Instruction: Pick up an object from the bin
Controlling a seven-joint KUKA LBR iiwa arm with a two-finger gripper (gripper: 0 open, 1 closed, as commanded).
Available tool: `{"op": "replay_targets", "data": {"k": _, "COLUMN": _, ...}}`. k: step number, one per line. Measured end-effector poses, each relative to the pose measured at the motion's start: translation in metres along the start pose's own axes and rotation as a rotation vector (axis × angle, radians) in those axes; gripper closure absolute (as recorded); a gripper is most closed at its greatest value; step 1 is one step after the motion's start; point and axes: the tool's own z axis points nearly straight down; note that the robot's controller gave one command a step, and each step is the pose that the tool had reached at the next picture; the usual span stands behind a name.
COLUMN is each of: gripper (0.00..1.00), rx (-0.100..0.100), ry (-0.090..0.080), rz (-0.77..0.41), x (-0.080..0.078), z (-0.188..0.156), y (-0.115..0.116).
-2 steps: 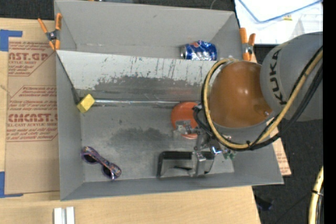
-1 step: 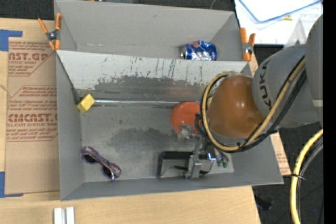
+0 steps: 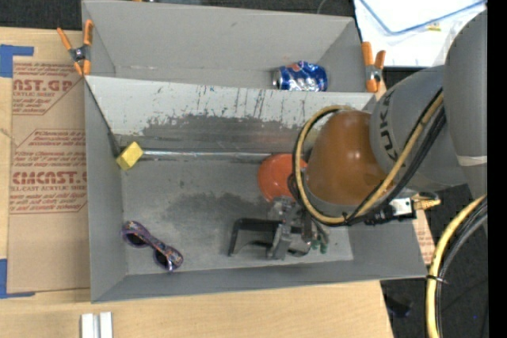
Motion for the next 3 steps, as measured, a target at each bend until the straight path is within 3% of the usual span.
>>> {"op": "replay_targets", "data": {"k": 2, "gripper": 1.00, "rx": 0.000, "ry": 0.004, "rz": 0.000, "x": 0.002, "z": -0.008, "y": 0.000}}
{"op": "replay_targets", "data": {"k": 3, "gripper": 1.00, "rx": 0.002, "ry": 0.017, "rz": -0.001, "x": 0.005, "z": -0.030, "y": 0.000}}
